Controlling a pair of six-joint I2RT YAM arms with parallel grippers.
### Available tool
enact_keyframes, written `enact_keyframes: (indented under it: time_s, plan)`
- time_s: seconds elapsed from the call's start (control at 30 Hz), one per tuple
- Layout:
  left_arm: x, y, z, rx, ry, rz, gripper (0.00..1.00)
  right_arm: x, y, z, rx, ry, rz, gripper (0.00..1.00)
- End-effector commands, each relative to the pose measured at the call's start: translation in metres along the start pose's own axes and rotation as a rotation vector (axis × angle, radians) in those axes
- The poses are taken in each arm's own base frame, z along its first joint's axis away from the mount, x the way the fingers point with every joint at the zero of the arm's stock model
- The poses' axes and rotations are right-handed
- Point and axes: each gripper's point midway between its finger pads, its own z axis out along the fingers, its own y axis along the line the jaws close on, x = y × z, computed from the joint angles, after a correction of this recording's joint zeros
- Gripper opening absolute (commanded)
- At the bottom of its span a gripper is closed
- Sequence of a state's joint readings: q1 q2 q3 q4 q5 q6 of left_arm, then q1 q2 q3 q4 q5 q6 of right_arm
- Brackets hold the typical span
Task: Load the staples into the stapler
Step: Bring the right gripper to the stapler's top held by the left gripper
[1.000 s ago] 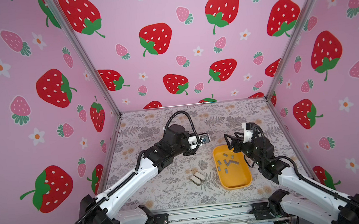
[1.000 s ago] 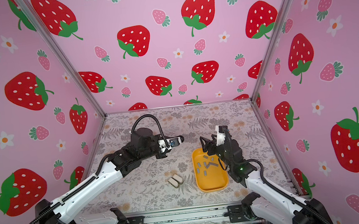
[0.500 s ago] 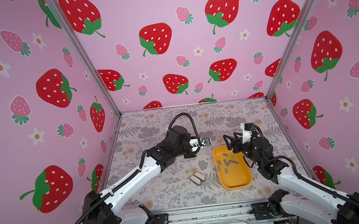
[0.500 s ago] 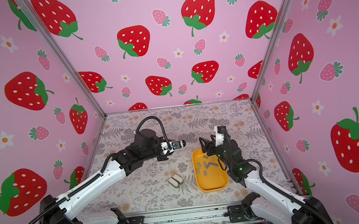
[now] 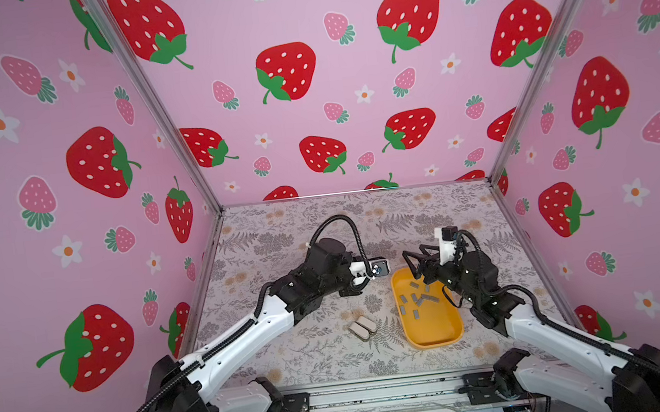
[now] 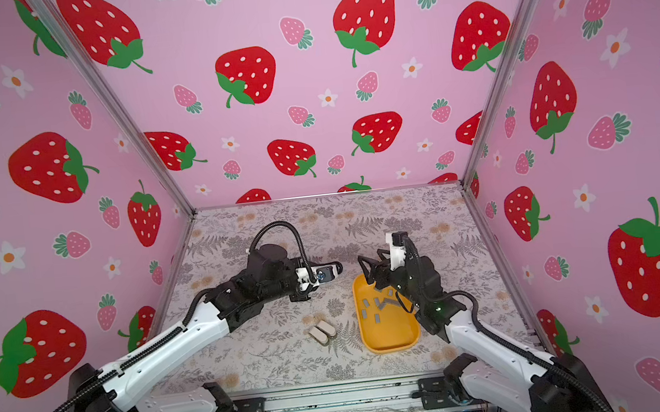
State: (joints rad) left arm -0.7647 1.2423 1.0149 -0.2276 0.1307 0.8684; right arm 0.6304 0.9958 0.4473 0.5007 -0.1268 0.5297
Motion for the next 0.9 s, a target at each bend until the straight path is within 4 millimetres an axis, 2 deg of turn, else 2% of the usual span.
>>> enact_keyframes:
  time_s: [0.0,0.2,0.53,0.87]
  plan:
    - [-0.024,0.017,-0.006,-0.052,-0.089,0.048,0.00,-0.002,0.025,0.003,-0.134,0.007,0.001,0.75]
    - [-0.026,0.020,-0.004,-0.043,-0.084,0.018,0.00,0.006,0.048,0.009,-0.243,0.044,-0.016,0.72]
    - [-0.023,0.018,0.000,-0.037,-0.070,0.041,0.00,0.011,0.059,0.010,-0.278,0.054,-0.015,0.71]
    - [-0.026,0.016,-0.003,-0.028,-0.087,0.042,0.00,0.031,0.064,0.026,-0.284,0.130,-0.001,0.59]
